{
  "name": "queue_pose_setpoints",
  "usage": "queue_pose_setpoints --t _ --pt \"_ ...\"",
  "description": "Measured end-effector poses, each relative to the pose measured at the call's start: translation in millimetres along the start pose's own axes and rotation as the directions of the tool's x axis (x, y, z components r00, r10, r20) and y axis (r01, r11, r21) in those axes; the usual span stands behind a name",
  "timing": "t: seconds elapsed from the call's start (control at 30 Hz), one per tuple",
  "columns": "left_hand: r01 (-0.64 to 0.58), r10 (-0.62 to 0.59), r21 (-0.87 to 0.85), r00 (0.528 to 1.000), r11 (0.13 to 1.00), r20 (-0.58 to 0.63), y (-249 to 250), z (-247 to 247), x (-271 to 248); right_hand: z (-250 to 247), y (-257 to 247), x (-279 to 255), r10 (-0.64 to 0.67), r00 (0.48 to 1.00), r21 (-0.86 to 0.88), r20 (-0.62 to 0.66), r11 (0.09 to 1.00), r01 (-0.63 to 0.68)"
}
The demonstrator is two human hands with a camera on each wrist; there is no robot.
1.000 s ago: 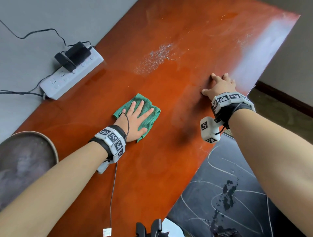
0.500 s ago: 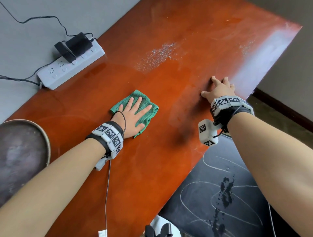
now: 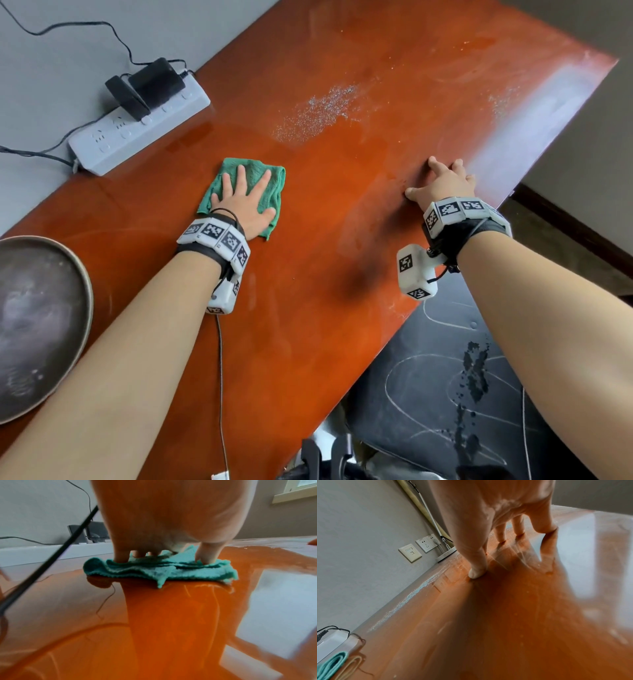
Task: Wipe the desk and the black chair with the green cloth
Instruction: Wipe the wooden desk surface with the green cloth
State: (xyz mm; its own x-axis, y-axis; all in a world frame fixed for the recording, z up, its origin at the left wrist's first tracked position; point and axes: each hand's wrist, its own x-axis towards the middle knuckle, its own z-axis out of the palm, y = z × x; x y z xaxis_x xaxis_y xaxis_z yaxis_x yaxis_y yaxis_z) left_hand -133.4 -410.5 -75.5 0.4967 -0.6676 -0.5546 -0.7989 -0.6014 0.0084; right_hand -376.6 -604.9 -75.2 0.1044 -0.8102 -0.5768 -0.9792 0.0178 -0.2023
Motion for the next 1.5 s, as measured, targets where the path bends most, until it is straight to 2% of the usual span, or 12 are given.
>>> queue_pose_setpoints --t 0.23,0.5,0.6,0.73,0.93,1.1,1.3,1.5 --pt "-0.063 0.064 0.014 0.998 0.998 -0.011 23 -29 40 2 2 0 0.011 1.0 0.073 -0.019 0.997 -0.01" --pt "-0.257 0.258 0.119 0.966 0.959 0.005 83 -54 80 2 5 -4 0.013 0.998 0.136 -0.061 0.991 -0.005" --pt "-0.296 0.297 0.156 0.955 0.942 0.019 76 -54 83 3 5 -5 0.002 0.997 0.122 -0.077 0.992 0.008" --pt "-0.297 0.295 0.204 0.955 0.933 0.043 39 -54 80 4 6 -6 -0.004 0.996 0.118 -0.092 0.993 0.015" --pt "-0.151 0.149 0.184 0.989 0.971 0.022 -35 -32 40 3 8 -5 -0.024 0.996 0.1 -0.081 0.994 0.033" --pt "-0.071 0.058 0.183 0.995 0.98 0.078 -61 4 -23 2 8 -6 -0.061 0.997 0.057 -0.051 0.996 0.063" --pt "-0.056 0.031 0.195 0.992 0.979 0.125 -52 49 -86 1 9 -6 -0.105 0.993 -0.007 -0.051 0.994 0.105" --pt "-0.086 0.047 0.224 0.983 0.971 0.175 -8 79 -129 4 9 -4 -0.151 0.986 -0.063 -0.076 0.987 0.147"
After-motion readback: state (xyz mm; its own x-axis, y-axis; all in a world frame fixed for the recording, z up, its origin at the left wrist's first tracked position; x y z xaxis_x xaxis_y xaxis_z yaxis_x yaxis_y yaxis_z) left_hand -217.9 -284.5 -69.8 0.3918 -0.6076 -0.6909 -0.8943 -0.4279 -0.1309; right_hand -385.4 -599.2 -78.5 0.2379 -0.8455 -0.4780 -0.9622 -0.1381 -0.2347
